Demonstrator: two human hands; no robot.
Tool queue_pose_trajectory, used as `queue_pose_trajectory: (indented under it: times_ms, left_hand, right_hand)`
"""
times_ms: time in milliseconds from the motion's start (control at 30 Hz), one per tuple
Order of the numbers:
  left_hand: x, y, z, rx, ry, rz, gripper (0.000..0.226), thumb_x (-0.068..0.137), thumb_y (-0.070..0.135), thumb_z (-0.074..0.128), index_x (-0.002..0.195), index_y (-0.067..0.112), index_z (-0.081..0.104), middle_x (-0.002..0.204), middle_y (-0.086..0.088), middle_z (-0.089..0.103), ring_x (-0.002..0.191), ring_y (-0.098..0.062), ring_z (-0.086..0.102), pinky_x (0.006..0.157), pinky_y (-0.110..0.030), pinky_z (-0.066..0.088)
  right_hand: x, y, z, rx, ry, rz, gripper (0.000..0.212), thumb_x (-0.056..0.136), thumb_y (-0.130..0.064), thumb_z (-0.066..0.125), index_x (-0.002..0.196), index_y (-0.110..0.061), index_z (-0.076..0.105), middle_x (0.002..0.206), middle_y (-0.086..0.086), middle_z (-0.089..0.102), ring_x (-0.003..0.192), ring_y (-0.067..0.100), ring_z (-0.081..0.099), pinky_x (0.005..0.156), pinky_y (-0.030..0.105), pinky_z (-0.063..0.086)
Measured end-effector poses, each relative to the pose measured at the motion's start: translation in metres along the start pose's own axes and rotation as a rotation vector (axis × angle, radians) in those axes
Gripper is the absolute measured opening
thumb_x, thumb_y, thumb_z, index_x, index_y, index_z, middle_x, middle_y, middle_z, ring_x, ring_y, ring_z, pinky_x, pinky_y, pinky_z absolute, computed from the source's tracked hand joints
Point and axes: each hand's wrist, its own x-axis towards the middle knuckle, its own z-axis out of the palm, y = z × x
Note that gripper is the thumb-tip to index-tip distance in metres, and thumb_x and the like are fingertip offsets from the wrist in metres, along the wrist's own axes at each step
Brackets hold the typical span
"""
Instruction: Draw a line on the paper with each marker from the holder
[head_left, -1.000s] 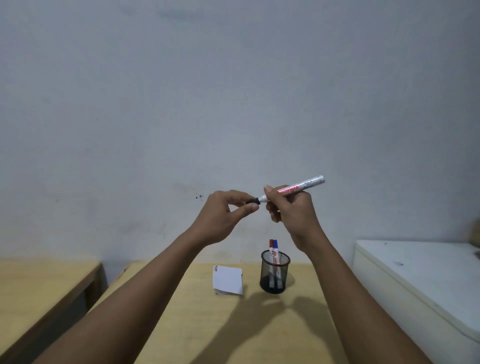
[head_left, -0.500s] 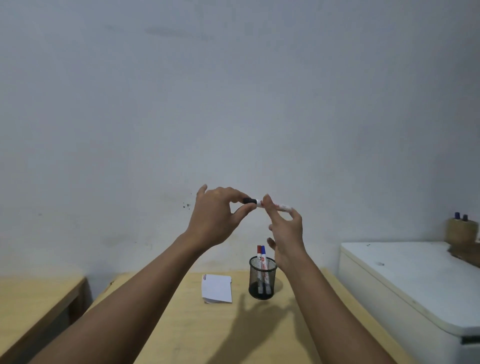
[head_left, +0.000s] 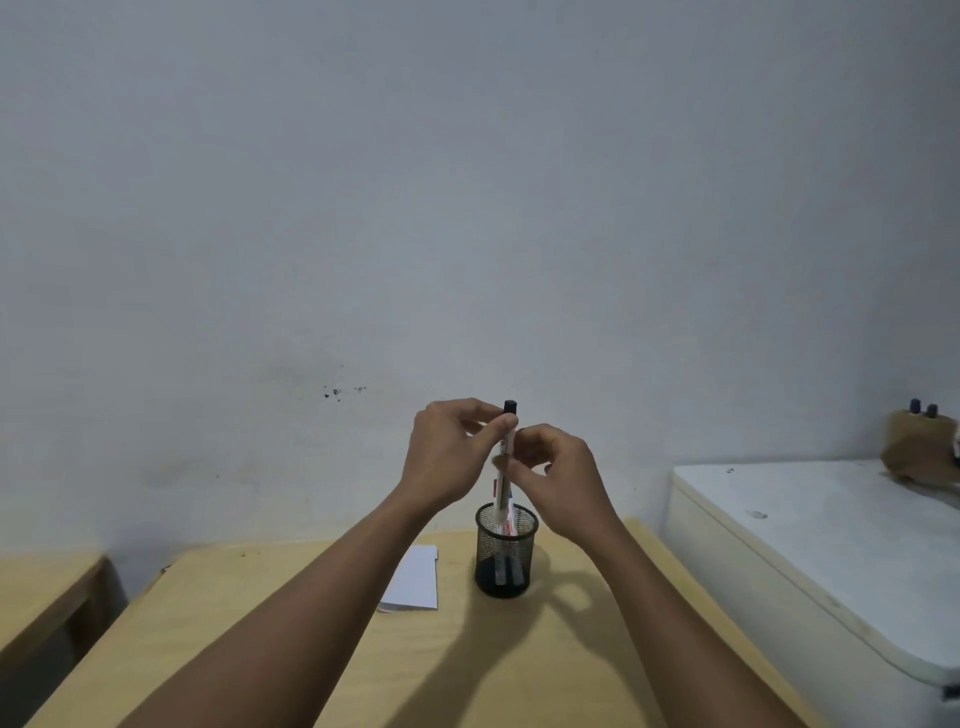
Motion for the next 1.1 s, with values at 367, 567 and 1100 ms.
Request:
queue_pose_trajectory:
  times_ms: [367,567,1100]
  left_hand:
    - [-0.002,-0.104,0.033,0.479,-0.417,-0.19,0.082,0.063,0.07,0.072,0.133,0.037,0.046,0.146,0.009,0.046,0.131,-0.017,0.043,0.11,-0.059,0.028]
    - [-0.005,-0.142,0.046,0.705,-0.648,-0.158,0.118,0.05,0.075,0.075,0.148,0.034,0.023,0.159,0.003,0.023,0.145,-0.024,0.015,0.111,-0.07,0.0]
    - [-0.002,-0.152,0.06,0.647,-0.642,-0.152,0.115,0.052,0.071,0.078,0.147,0.034,0.025,0.16,0.001,0.018,0.147,-0.024,0.012,0.11,-0.071,-0.004]
  right_hand:
    - [0.033,0.078,0.019,-0.251,0.071,0.084,0.074,0.095,-0.011,0.066,0.149,-0.042,0.025,0.109,-0.008,0.061,0.073,0.011,0.066,0.074,0.033,0.061]
    - [0.044,0.102,0.037,-0.394,-0.053,0.126,0.059,0.097,-0.016,0.062,0.142,-0.042,0.033,0.114,-0.003,0.063,0.091,0.023,0.07,0.082,0.048,0.06]
    - [0.047,0.129,0.045,-0.554,-0.107,0.217,0.033,0.102,-0.029,0.054,0.135,-0.03,0.053,0.115,-0.005,0.07,0.11,0.017,0.063,0.098,0.045,0.034]
